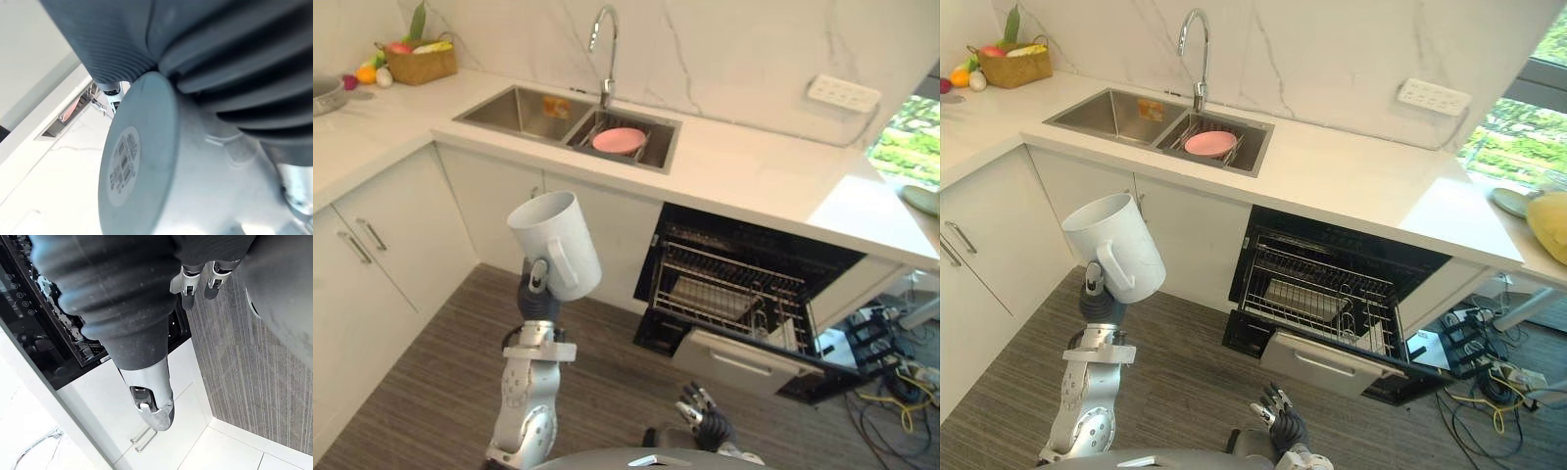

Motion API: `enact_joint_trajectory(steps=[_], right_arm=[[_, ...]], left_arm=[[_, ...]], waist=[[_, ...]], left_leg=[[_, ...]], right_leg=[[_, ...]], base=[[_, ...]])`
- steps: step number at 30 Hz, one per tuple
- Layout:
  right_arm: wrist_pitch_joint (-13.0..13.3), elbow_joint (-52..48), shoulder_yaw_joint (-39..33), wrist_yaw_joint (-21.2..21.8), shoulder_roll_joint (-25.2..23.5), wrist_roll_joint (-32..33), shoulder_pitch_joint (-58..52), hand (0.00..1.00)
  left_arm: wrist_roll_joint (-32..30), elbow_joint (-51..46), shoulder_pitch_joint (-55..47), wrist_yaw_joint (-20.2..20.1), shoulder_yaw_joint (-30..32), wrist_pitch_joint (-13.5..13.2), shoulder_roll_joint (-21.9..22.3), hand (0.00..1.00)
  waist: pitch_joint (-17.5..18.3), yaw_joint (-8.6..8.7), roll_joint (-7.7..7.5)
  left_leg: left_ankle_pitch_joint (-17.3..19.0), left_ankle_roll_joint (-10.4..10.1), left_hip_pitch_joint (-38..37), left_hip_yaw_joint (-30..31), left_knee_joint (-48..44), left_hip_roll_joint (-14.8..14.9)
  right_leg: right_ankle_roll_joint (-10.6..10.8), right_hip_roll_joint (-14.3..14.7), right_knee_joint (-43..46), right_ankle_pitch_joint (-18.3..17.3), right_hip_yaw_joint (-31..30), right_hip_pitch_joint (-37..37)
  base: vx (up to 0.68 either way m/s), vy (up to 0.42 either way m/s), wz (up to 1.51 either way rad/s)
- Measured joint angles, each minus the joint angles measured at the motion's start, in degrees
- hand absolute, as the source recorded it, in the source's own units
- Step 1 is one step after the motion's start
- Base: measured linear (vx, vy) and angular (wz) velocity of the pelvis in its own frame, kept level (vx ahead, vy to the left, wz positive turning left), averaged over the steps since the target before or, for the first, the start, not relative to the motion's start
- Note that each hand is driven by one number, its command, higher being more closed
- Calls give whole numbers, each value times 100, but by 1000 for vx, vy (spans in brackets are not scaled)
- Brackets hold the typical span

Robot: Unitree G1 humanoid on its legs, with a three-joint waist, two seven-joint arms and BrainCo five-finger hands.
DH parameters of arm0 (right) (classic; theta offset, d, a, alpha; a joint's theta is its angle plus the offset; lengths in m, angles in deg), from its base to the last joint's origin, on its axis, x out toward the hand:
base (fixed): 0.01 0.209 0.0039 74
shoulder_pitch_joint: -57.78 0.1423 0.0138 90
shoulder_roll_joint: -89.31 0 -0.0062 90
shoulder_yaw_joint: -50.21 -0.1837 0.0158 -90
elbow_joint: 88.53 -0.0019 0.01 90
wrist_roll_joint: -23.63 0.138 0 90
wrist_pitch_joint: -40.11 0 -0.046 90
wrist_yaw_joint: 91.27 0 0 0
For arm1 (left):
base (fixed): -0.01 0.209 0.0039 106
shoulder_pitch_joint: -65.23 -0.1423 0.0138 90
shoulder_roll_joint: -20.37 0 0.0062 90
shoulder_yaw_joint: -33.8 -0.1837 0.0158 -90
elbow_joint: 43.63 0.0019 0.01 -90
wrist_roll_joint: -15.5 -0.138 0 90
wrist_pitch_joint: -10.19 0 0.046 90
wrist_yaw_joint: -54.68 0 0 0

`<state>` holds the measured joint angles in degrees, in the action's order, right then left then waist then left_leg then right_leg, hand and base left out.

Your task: Walk over to the sink, pick up the cup, carry it to the dishwasher, place the cup inside the dishwasher, then close the dishwasher door

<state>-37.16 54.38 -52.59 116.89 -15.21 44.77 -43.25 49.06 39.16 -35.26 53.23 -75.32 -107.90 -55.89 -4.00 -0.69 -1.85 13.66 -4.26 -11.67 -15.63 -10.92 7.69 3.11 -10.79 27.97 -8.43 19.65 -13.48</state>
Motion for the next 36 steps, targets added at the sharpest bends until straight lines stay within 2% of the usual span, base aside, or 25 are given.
enact_joint_trajectory(steps=[1,2,3,4,6,8,10,11,12,13,14,15,16,18,19,20,21,23,25,28,29,30,36], right_arm=[[-3,19,-8,-9,0,0,-3,0],[1,39,54,-10,-12,16,-39,0],[-9,36,85,-12,136,105,5,0],[-26,39,92,0,195,106,1,0],[-57,29,100,-11,378,218,36,0],[-142,23,133,-72,373,289,41,0],[-199,8,77,-86,366,390,15,0],[-190,-46,84,-91,363,441,-62,0],[-189,-47,86,-92,359,444,-84,0],[-163,-48,86,-95,358,485,-157,0],[-161,-47,76,-96,367,525,-172,0],[-152,-46,53,-96,372,561,-171,0],[-126,-25,10,-98,375,570,-251,0],[-102,-18,-146,-94,365,569,-235,0],[-58,-15,-197,-94,356,567,-250,0],[-25,-12,-201,-95,345,568,-300,0],[1,-36,-181,-89,326,563,-299,0],[6,-34,-179,-93,267,552,-365,0],[4,-33,-164,-102,219,554,-438,0],[5,-34,-166,-129,217,561,-488,0],[6,-39,-177,-129,217,562,-474,0],[115,-260,-205,-260,224,543,-433,0],[115,-260,-205,-260,206,544,-436,0]], left_arm=[[0,7,-25,5,66,-3,-3,100],[2,-6,-90,29,229,-10,-31,100],[13,138,-190,45,344,-8,81,100],[14,130,-259,37,339,-10,124,100],[12,121,-330,-141,255,-85,142,100],[33,121,-373,-301,196,-205,175,100],[84,114,-378,-440,145,-309,176,100],[105,113,-377,-490,106,-365,165,100],[102,110,-377,-522,91,-372,140,100],[104,111,-374,-530,41,-377,115,100],[103,111,-372,-540,40,-377,103,100],[103,113,-368,-565,56,-378,81,100],[103,122,-367,-646,80,-376,44,100],[103,145,-348,-704,127,-376,13,100],[104,167,-306,-735,149,-375,-3,100],[104,185,-296,-751,172,-371,-2,100],[103,175,-247,-764,213,-356,-26,100],[104,95,-184,-776,243,-354,-66,100],[106,85,-168,-854,286,-340,-163,100],[106,85,-39,-928,255,-261,-195,100],[107,85,35,-918,220,-217,-205,100],[106,437,227,-869,104,13,-233,100],[107,438,226,-866,139,13,-237,100]], waist=[[-8,-29,-1],[-32,-86,-97],[-49,-85,247],[-51,-70,301],[-104,-62,465],[-121,-75,424],[-205,-88,416],[-195,-71,447],[-192,-78,438],[-181,-108,358],[-178,-114,344],[-187,-120,324],[-185,-130,311],[-176,-122,338],[-173,-101,342],[-156,-121,297],[-75,-42,313],[-63,-6,292],[-18,46,224],[-11,146,224],[32,158,254],[-28,352,408],[-57,352,369]], left_leg=[[57,-94,-108,-37,-8,48],[257,-353,-367,-216,-56,83],[420,-511,-561,-385,-210,450],[420,-522,-565,-490,-245,542],[348,-554,-568,-768,-455,725],[158,-526,-493,-799,-1018,846],[-197,-301,-40,-765,-2358,1294],[-650,47,412,-586,-3348,1646],[-670,6,631,-455,-3731,1710],[-273,-83,1097,-303,-4094,1514],[-118,-93,1192,-299,-3989,1394],[112,-83,1282,-298,-3652,1200],[308,-45,1259,-283,-2901,941],[263,61,1081,-59,-1576,651],[85,69,972,182,-876,506],[-72,-61,772,319,-572,349],[-167,-123,542,138,-225,259],[-119,-92,402,-164,-79,211],[-121,-88,206,-320,64,140],[-123,-81,49,-465,250,60],[-123,-80,43,-531,289,40],[6,-3,-238,-764,413,-56],[13,9,-235,-767,403,-69]], right_leg=[[-82,1,-411,267,141,96],[-304,-42,-973,1188,363,320],[-343,289,-790,969,471,421],[-386,375,-771,876,472,423],[-445,593,-569,412,367,301],[-512,694,-513,178,278,326],[-533,905,-821,148,290,685],[-535,1118,-1191,149,271,954],[-536,1188,-1338,150,245,1047],[-498,1236,-1627,186,75,1172],[-491,1240,-1712,219,18,1195],[-506,1243,-1837,349,-91,1230],[-560,1272,-1958,551,-308,1257],[-500,1319,-1971,637,-553,1257],[-493,1347,-1972,648,-711,1252],[-443,1352,-1995,683,-958,1255],[-353,1362,-2244,808,-1199,1361],[-315,1372,-2549,1008,-1431,1482],[-263,1376,-2753,1111,-1584,1564],[-201,1366,-2974,1191,-1701,1655],[-185,1366,-3092,1258,-1781,1659],[-116,1246,-3315,1425,-1584,1734],[-128,1225,-3316,1371,-1596,1721]], base=[[508,-352,-31],[391,-303,-61],[367,-288,-59],[292,-247,-51],[229,-222,-38],[150,-239,-45],[141,-261,-43],[99,-157,-30],[120,-89,-61],[115,-29,-60],[155,-10,-73],[115,9,-69],[138,30,-86],[135,60,-81],[178,112,-92],[221,145,-111],[182,144,-93],[144,144,-67],[173,142,-48],[99,71,-27],[37,24,-20],[1,12,-15],[-53,-18,-1]])
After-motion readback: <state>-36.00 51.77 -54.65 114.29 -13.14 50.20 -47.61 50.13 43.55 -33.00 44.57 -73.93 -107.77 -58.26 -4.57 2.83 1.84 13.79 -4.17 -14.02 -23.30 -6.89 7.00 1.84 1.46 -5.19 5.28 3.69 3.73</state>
